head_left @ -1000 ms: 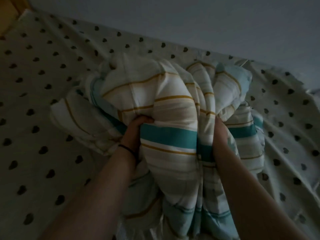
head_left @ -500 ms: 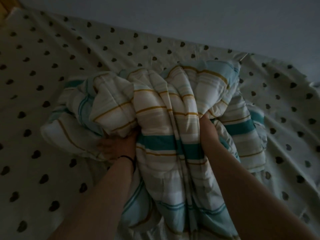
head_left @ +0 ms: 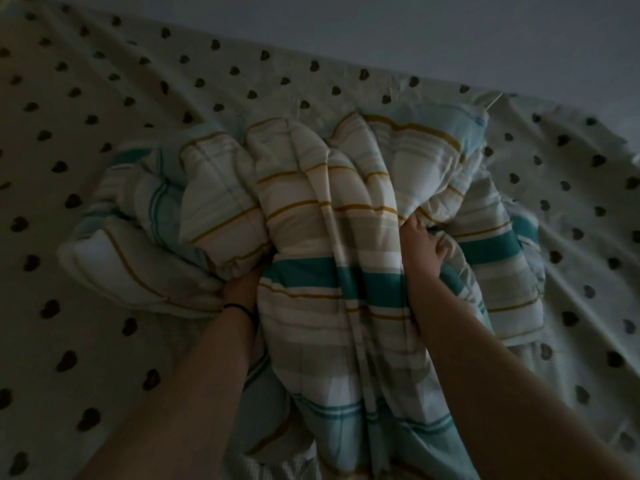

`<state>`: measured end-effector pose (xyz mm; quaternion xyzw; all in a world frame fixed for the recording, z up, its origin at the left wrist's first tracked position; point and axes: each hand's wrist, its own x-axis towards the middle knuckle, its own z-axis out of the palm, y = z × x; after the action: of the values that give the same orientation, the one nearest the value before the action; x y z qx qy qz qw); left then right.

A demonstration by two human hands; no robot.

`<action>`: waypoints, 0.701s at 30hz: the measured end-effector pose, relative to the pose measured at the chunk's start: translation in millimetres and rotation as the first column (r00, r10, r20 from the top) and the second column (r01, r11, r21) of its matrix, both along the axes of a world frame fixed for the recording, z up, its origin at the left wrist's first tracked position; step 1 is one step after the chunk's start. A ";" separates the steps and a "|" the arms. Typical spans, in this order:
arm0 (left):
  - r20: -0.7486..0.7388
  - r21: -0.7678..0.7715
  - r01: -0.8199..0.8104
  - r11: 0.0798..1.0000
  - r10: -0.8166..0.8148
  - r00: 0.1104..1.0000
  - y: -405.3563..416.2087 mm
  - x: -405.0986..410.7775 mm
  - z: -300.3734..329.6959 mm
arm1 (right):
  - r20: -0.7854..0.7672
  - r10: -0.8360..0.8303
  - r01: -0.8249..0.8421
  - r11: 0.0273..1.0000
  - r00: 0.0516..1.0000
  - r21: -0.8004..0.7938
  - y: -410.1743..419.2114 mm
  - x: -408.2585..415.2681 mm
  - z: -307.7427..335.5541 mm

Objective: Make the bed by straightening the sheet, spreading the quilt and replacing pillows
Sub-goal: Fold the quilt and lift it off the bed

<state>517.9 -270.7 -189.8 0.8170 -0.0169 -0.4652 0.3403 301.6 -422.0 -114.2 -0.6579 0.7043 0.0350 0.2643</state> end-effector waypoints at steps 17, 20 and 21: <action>0.385 0.134 0.255 0.958 -0.287 0.877 -27.2 -23.1 55.5 | 0.031 -0.225 0.227 0.972 0.974 -0.069 -25.7 -29.7 26.1; 0.323 0.178 0.264 0.948 -0.310 0.894 -34.5 -21.5 50.4 | -0.098 -0.157 0.161 0.986 0.983 0.039 -32.9 -18.2 14.4; 0.304 0.181 0.246 0.952 -0.292 0.907 -38.1 -22.8 48.4 | -0.136 -0.142 0.152 0.986 0.980 0.066 -35.2 -14.0 10.1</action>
<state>495.1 -308.8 -141.4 0.8942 -0.1536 -0.3657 0.2076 287.6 -457.2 -104.1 -0.5897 0.7650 0.0854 0.2442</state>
